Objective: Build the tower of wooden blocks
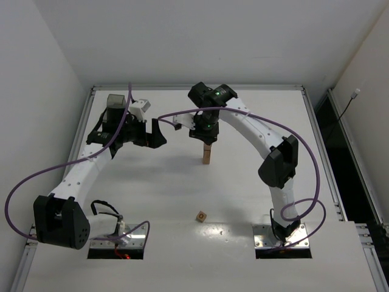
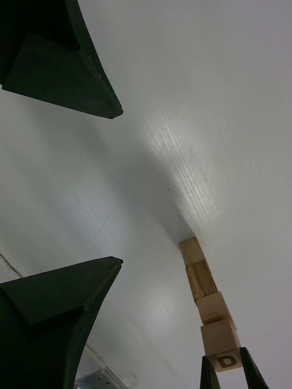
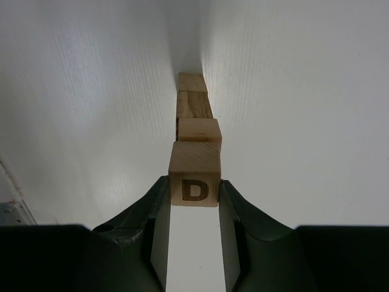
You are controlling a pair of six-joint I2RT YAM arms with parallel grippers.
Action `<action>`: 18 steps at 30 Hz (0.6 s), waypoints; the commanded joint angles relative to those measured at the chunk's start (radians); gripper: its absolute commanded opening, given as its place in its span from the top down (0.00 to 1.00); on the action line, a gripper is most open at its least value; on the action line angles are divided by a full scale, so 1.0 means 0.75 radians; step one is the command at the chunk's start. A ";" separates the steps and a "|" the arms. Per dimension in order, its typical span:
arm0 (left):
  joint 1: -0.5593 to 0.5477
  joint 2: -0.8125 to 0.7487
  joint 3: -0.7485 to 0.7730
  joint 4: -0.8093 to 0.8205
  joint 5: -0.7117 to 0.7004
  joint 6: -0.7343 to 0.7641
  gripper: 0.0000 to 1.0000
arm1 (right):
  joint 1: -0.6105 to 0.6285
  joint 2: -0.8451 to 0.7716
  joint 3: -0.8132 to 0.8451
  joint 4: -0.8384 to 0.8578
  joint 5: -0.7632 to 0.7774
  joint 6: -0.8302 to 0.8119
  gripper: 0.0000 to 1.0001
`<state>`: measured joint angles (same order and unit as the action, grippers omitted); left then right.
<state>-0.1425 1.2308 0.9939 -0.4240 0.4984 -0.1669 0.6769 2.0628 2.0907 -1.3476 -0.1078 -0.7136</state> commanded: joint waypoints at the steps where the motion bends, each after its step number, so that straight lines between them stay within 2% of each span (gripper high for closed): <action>1: -0.004 0.005 0.053 0.044 0.027 -0.011 0.04 | 0.010 0.009 0.002 -0.028 0.001 0.015 0.82; 9: -0.004 0.005 0.053 0.044 0.027 -0.011 0.04 | 0.010 0.009 0.002 -0.028 0.001 0.015 0.80; 12: -0.004 0.005 0.053 0.044 0.027 -0.011 0.04 | 0.022 0.009 0.002 -0.016 0.001 0.015 0.74; 13: -0.004 0.005 0.053 0.044 0.027 -0.011 0.04 | 0.022 0.009 0.014 -0.015 0.013 0.027 0.69; 18: -0.004 0.005 0.053 0.044 0.027 -0.011 0.04 | 0.022 0.009 0.015 -0.015 0.013 0.027 0.61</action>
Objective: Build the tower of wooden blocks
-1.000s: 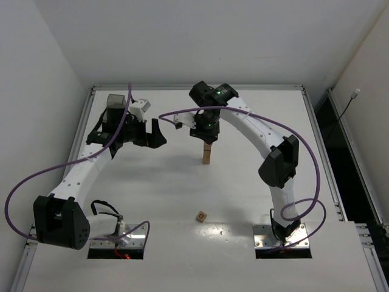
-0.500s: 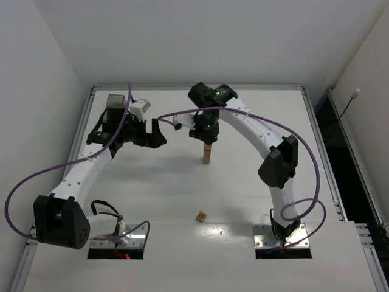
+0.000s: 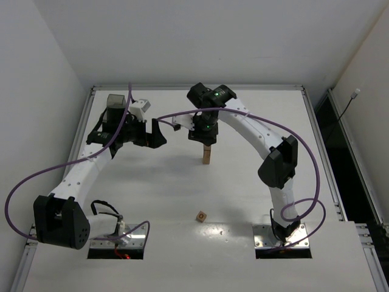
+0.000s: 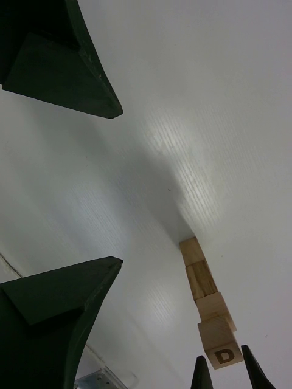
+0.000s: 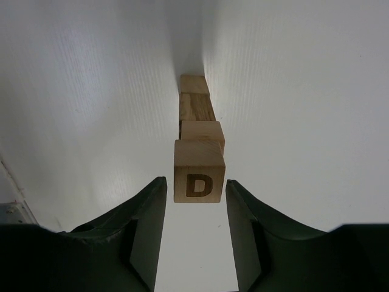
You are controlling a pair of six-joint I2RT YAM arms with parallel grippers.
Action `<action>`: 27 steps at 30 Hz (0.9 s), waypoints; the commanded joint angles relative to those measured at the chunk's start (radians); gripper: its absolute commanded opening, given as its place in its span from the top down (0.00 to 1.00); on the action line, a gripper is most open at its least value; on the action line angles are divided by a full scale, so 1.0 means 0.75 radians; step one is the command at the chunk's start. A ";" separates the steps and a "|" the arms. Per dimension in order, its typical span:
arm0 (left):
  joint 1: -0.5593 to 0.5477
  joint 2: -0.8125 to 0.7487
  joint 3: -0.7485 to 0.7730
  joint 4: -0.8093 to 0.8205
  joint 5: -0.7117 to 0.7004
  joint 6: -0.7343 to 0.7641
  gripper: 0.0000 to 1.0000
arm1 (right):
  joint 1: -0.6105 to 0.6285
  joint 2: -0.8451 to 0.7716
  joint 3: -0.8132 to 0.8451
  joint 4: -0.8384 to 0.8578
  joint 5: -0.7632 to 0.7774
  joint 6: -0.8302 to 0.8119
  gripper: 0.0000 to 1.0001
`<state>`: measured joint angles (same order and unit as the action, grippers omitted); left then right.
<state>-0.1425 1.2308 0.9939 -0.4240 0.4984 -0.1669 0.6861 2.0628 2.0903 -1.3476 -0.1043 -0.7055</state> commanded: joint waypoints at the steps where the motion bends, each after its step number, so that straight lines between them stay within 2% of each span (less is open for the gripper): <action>1: -0.004 0.005 0.053 0.044 0.027 -0.011 0.04 | 0.010 0.009 0.015 -0.015 0.008 0.016 0.59; 5: -0.004 0.005 0.053 0.044 0.027 -0.011 0.04 | 0.010 0.009 0.015 -0.003 0.008 0.029 0.47; 16: -0.004 -0.007 0.053 0.032 0.027 0.002 0.04 | 0.010 -0.032 0.027 0.021 0.025 0.041 0.32; 27: -0.004 -0.019 0.053 0.032 0.027 0.014 0.04 | -0.003 -0.057 0.040 0.091 0.074 0.102 0.30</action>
<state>-0.1425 1.2308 0.9939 -0.4244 0.4984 -0.1654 0.6888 2.0621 2.0907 -1.3052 -0.0597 -0.6506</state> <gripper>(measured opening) 0.958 0.704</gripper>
